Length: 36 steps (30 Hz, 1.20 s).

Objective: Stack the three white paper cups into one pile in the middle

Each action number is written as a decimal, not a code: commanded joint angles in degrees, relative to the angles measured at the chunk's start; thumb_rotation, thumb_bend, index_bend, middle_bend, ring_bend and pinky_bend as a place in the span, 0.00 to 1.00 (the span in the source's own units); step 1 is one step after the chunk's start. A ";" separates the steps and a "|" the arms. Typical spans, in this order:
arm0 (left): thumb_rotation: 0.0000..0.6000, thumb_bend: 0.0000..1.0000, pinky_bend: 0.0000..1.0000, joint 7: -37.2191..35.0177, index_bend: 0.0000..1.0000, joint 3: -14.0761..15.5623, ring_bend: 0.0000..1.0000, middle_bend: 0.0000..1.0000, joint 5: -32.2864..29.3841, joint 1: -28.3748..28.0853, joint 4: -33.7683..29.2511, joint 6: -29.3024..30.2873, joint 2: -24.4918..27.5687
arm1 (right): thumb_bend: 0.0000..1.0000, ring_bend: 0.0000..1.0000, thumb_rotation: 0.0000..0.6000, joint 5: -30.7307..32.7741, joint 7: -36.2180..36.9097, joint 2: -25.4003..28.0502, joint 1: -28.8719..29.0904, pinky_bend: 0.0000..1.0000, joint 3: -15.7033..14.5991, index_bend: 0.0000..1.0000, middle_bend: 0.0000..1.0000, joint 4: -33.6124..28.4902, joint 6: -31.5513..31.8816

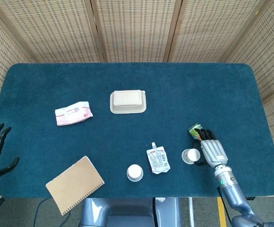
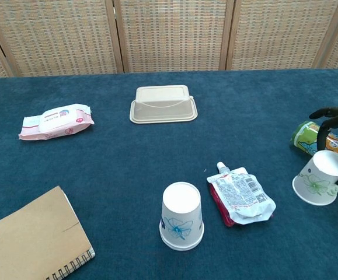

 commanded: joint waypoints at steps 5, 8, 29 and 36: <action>1.00 0.30 0.02 -0.10 0.07 -0.49 0.00 0.00 -0.04 0.31 -0.01 -0.15 0.09 | 0.17 0.01 1.00 -6.87 3.63 4.78 -0.81 0.00 1.07 0.55 0.17 -8.75 4.87; 1.00 0.30 0.02 -0.26 0.07 -0.65 0.00 0.00 0.10 0.49 -0.03 -0.14 0.20 | 0.17 0.01 1.00 -9.09 4.63 6.87 -0.82 0.00 1.01 0.55 0.17 -12.71 5.48; 1.00 0.30 0.02 -1.79 0.08 -1.75 0.00 0.00 -0.03 1.26 -0.04 -0.30 0.81 | 0.17 0.01 1.00 -17.38 7.50 4.82 -0.10 0.00 -3.04 0.57 0.17 -23.15 4.41; 1.00 0.30 0.02 -2.58 0.08 -2.00 0.00 0.00 -0.36 1.29 0.02 -0.81 1.23 | 0.17 0.01 1.00 -16.27 4.77 1.90 0.40 0.00 -3.24 0.57 0.17 -22.51 3.87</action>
